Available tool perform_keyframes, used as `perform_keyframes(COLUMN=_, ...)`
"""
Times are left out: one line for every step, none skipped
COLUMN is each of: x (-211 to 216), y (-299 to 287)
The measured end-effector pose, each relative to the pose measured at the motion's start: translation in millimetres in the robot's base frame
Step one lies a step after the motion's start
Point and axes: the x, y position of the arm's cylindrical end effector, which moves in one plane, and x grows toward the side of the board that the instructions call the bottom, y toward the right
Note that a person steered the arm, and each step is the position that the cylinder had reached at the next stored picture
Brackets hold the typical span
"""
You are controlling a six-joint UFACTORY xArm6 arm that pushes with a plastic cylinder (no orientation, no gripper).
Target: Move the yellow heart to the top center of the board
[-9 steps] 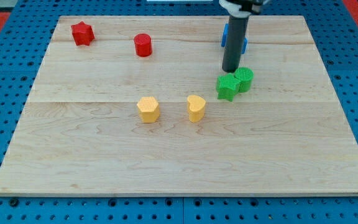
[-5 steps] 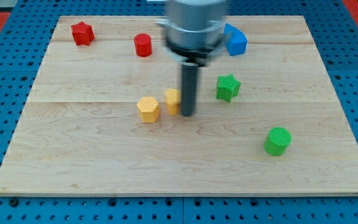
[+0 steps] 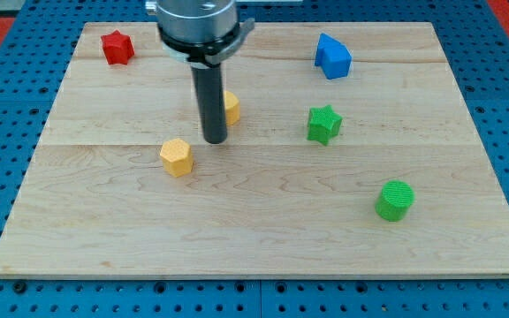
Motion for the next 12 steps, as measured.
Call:
perform_keyframes(x=-50.8, y=-36.0)
perform_keyframes(x=-67.4, y=-53.1)
perform_keyframes(x=-38.6, y=-48.6)
perform_keyframes(x=-38.9, y=-15.5)
perform_keyframes(x=-66.9, y=49.5)
perform_keyframes(x=-72.6, y=65.2)
perform_keyframes(x=-103.4, y=55.5)
perform_keyframes(x=-133.0, y=93.9)
perform_keyframes(x=-155.7, y=67.4)
perform_keyframes(x=-170.2, y=-11.1)
perform_keyframes(x=-159.6, y=31.2)
perform_keyframes(x=-138.3, y=24.4)
